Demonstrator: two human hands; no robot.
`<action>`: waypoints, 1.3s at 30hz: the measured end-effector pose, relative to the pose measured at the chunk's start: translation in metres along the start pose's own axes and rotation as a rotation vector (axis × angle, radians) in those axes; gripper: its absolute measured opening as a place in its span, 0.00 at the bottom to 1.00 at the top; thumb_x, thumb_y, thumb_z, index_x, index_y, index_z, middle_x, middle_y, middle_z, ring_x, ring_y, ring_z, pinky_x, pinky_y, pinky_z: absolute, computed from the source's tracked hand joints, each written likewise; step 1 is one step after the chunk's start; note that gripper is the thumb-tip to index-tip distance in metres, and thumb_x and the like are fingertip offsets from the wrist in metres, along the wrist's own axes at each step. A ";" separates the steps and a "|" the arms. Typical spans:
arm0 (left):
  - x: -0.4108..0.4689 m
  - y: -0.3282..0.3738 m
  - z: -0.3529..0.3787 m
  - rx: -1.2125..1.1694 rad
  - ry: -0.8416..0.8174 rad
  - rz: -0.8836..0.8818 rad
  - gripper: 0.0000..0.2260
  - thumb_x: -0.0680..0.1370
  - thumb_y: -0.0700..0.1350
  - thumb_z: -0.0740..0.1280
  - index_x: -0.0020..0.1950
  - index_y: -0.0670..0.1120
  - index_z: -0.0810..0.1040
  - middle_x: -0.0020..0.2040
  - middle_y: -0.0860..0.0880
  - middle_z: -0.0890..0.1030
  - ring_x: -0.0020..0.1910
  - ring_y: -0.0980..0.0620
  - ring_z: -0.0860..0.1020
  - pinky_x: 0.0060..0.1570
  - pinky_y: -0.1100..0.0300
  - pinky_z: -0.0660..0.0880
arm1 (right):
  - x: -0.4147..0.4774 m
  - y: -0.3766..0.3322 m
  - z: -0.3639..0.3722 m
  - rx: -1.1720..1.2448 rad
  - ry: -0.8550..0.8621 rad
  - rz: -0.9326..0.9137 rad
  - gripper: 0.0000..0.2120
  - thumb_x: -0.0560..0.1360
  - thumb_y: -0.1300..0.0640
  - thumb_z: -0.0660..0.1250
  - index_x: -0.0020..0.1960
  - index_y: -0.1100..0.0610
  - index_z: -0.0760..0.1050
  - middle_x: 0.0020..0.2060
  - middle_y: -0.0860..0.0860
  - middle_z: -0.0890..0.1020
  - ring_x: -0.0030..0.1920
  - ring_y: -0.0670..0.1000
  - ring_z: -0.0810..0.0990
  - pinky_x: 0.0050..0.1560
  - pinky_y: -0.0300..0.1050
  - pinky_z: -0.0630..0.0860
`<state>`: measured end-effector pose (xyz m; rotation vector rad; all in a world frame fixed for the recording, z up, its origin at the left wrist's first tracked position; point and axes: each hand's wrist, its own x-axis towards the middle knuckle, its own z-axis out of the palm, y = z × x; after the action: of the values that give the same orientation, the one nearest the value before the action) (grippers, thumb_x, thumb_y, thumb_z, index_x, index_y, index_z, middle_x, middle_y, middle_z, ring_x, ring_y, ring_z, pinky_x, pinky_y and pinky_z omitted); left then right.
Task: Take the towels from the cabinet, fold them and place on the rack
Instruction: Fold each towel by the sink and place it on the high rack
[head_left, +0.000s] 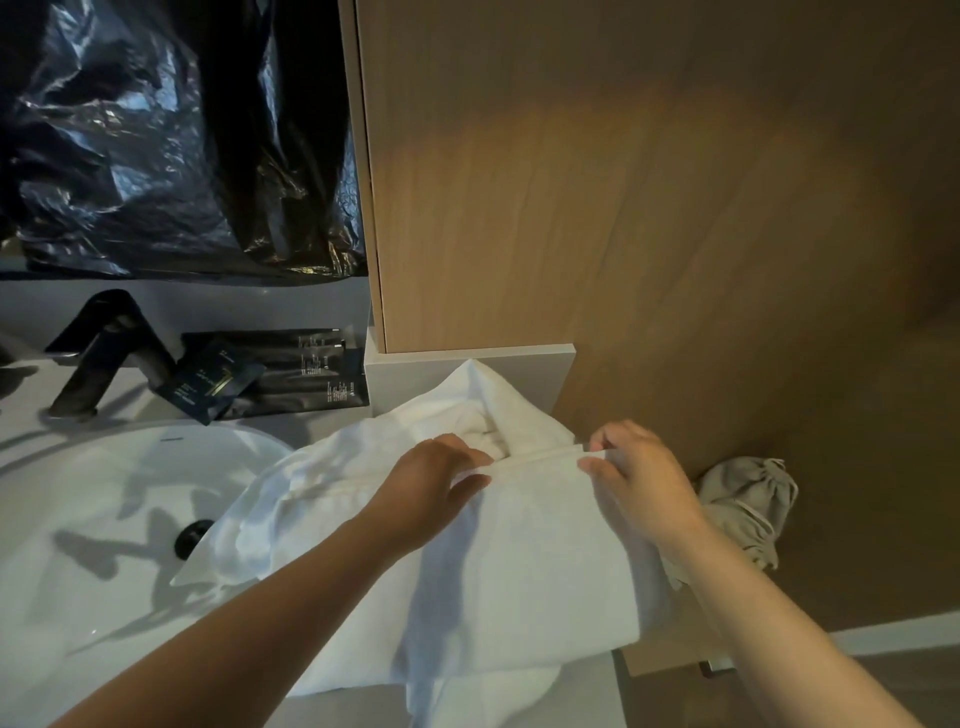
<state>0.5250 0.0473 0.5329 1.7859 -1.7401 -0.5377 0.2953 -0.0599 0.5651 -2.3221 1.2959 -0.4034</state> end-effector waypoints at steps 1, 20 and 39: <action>0.000 -0.001 0.000 0.003 -0.014 0.002 0.08 0.79 0.46 0.67 0.54 0.46 0.83 0.49 0.48 0.82 0.51 0.50 0.79 0.54 0.53 0.75 | 0.000 0.003 0.005 0.021 -0.026 0.053 0.02 0.78 0.54 0.67 0.48 0.51 0.74 0.47 0.46 0.78 0.52 0.50 0.76 0.48 0.44 0.69; 0.003 -0.006 0.003 0.158 -0.071 -0.049 0.18 0.82 0.48 0.61 0.38 0.38 0.77 0.39 0.42 0.77 0.41 0.45 0.75 0.45 0.52 0.71 | -0.009 0.011 0.010 0.130 0.085 0.203 0.13 0.80 0.58 0.64 0.37 0.50 0.73 0.31 0.43 0.77 0.35 0.48 0.75 0.37 0.44 0.68; -0.017 -0.048 -0.007 0.163 -0.092 -0.105 0.20 0.76 0.57 0.69 0.57 0.45 0.67 0.57 0.51 0.79 0.53 0.48 0.80 0.45 0.59 0.72 | -0.007 -0.010 0.034 -0.224 0.000 -0.171 0.17 0.79 0.48 0.63 0.67 0.48 0.71 0.57 0.47 0.74 0.61 0.50 0.72 0.73 0.52 0.54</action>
<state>0.5652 0.0639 0.5047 2.0032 -1.8047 -0.5425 0.3147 -0.0407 0.5406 -2.6314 1.2002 -0.3257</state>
